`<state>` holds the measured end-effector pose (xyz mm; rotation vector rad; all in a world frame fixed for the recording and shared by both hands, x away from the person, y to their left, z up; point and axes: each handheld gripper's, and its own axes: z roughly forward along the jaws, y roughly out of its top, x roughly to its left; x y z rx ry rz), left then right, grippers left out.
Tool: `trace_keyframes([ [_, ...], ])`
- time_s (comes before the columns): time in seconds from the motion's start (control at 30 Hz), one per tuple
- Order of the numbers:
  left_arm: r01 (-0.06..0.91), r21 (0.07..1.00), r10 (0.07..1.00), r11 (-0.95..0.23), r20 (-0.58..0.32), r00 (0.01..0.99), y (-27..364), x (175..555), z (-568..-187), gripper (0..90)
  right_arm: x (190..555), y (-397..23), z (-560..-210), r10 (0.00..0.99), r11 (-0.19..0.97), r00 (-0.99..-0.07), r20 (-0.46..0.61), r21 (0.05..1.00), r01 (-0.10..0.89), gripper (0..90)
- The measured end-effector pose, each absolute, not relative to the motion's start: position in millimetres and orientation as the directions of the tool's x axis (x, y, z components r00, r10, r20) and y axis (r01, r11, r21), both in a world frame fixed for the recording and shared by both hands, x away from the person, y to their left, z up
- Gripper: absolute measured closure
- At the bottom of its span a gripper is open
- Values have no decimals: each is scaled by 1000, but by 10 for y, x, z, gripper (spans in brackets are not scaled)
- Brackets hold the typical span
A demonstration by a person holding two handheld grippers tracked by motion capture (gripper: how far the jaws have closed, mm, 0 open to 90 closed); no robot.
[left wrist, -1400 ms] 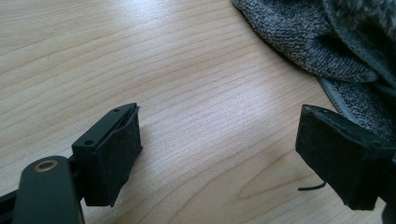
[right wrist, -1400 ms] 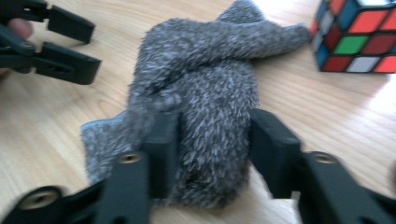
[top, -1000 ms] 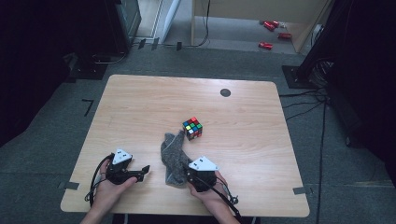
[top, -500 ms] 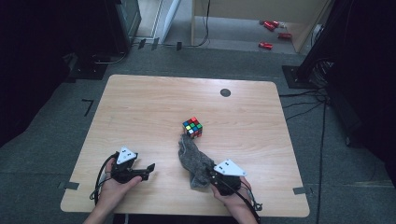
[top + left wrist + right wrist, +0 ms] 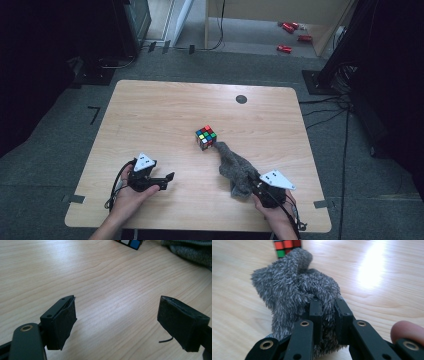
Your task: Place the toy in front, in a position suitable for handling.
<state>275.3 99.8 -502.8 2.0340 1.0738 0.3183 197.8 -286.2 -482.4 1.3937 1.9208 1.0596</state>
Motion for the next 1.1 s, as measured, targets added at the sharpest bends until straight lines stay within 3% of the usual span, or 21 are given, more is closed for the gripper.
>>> trace_keyframes([
  [0.67, 558, 750, 765, -355, -111, 635, 505, 3172, -4990, 168, 2008, -3325, -4846, 983, 34, -168, 66, 846, 532, 769],
  [0.9, 555, 752, 762, -355, -112, 638, 393, 3292, -4984, 167, 2006, -3330, -4852, 975, 19, -197, 103, 843, 537, 412],
  [1.1, 559, 748, 760, -358, -114, 640, 314, 3388, -4992, 168, 1991, -3299, -4832, 974, 25, -203, 100, 845, 534, 329],
])
